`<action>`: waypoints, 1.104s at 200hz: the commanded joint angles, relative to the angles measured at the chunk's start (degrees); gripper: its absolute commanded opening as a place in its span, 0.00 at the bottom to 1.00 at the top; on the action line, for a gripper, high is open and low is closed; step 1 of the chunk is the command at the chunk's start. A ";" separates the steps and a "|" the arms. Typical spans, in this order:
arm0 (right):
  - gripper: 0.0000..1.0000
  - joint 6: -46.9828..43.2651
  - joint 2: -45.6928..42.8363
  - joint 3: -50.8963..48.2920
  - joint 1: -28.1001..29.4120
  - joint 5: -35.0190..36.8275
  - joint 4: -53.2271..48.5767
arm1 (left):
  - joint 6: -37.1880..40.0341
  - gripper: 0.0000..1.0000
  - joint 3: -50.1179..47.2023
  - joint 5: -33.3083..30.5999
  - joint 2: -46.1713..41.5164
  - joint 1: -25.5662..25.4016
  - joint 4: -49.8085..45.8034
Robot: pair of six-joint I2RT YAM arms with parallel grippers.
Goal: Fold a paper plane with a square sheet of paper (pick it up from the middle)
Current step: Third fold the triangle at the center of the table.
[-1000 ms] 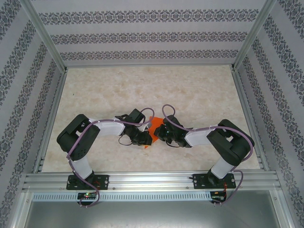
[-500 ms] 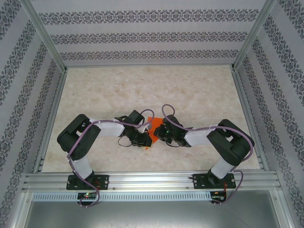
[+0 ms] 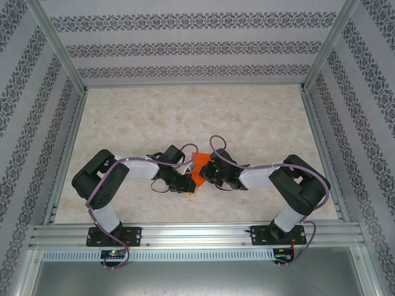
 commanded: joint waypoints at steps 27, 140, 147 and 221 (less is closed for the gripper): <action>0.09 -1.07 2.52 -1.17 0.13 4.09 -8.91 | -0.33 0.13 -4.88 -0.41 0.19 0.43 -11.91; 0.09 -0.72 2.58 -0.80 0.55 4.44 -8.63 | -9.98 0.20 2.20 5.86 -11.65 5.01 -2.28; 0.09 -0.53 2.59 -0.86 0.57 4.45 -8.56 | -10.44 0.20 3.05 6.05 -9.88 4.98 -1.72; 0.09 -0.36 2.86 -0.36 0.65 4.18 -8.23 | -14.69 0.25 1.73 9.88 1.56 4.81 8.42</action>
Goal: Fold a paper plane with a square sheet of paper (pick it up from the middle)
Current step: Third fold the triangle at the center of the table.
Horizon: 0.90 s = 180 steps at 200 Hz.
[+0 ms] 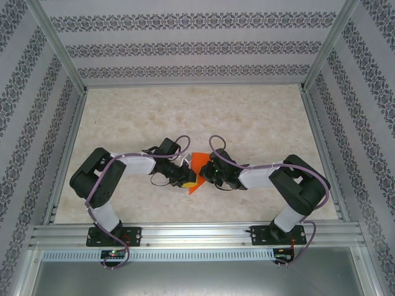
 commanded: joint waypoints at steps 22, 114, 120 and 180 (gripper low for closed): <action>0.10 -0.44 2.89 -0.69 0.28 3.59 -7.55 | 2.30 0.25 0.19 1.87 2.07 0.26 0.48; 0.14 -3.35 -6.19 0.92 0.41 3.63 -8.67 | 13.16 0.19 0.28 -7.88 6.94 0.26 -9.92; 0.14 -3.66 -7.30 0.74 0.42 3.40 -8.74 | 13.32 0.19 0.50 -7.95 6.69 0.26 -10.12; 0.07 -3.15 -8.10 -0.02 4.06 0.05 -4.68 | 15.03 0.15 2.32 -8.10 6.94 0.20 -12.09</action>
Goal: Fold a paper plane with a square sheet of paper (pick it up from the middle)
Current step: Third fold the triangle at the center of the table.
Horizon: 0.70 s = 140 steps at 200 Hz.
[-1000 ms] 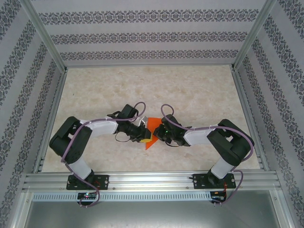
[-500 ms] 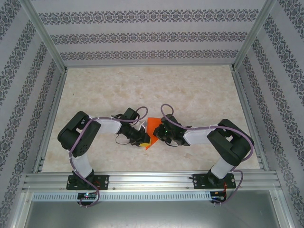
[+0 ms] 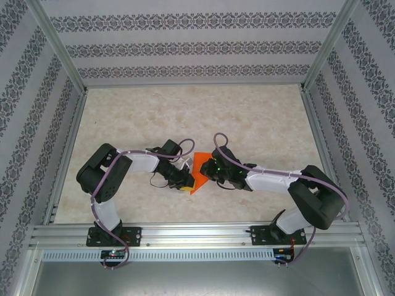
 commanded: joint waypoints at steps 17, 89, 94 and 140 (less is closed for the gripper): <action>0.05 0.33 4.51 -0.33 2.84 -1.68 3.11 | 2.29 0.14 -0.45 -7.04 3.16 0.22 -4.04; 0.05 3.15 11.69 -3.53 3.04 0.08 9.02 | 3.78 0.09 0.46 -10.27 4.79 0.21 -7.38; 0.05 3.30 11.54 -3.70 2.94 0.29 9.05 | 3.86 0.09 0.38 -10.37 4.94 0.21 -7.46; 0.05 3.41 10.73 -2.97 3.00 0.97 7.05 | 3.50 0.12 0.94 -10.08 -0.01 0.14 -8.26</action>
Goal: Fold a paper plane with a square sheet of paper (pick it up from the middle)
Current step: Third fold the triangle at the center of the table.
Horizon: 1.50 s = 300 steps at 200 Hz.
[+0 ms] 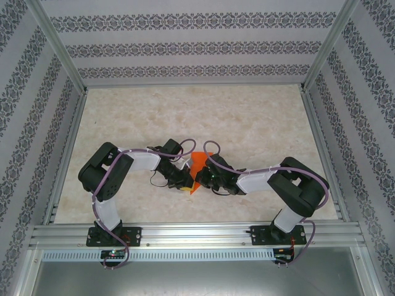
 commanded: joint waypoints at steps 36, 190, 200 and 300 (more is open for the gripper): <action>0.05 2.08 0.61 -1.20 -0.07 3.08 -3.42 | -1.87 0.17 0.59 -6.46 -9.11 0.23 -4.26; 0.03 6.01 1.97 -2.23 -0.19 3.70 -1.39 | -25.74 0.08 -11.61 -3.45 -8.82 -3.67 20.75; 0.03 5.85 2.10 -2.10 -0.19 3.68 -1.43 | -25.43 0.08 -11.81 -3.16 -8.81 -3.62 21.08; 0.04 5.97 2.21 -1.92 -0.06 3.80 -1.67 | -24.78 0.10 -10.55 -5.90 -5.90 -3.71 24.27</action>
